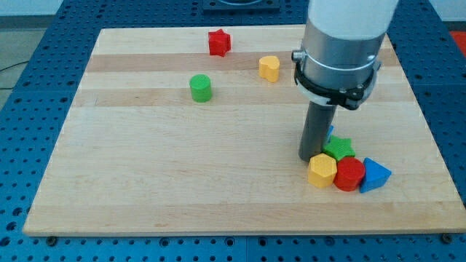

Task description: Push the yellow heart into the green circle

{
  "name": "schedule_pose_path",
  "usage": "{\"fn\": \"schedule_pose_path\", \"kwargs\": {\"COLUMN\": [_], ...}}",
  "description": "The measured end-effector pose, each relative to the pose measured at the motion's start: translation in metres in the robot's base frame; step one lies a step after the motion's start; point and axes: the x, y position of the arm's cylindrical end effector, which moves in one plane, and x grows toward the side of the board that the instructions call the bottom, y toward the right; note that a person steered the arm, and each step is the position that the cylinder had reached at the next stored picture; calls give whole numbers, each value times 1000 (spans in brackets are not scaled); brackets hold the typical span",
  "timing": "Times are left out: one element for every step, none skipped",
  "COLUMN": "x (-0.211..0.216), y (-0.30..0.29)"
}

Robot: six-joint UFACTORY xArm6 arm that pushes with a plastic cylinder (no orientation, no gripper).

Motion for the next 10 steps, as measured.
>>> {"fn": "schedule_pose_path", "kwargs": {"x": [-1, -35, -53, -24, -34, -53, -75, -167, -159, -101], "y": [-49, -62, 4, 38, 14, -70, -188, -214, -156, -153]}}
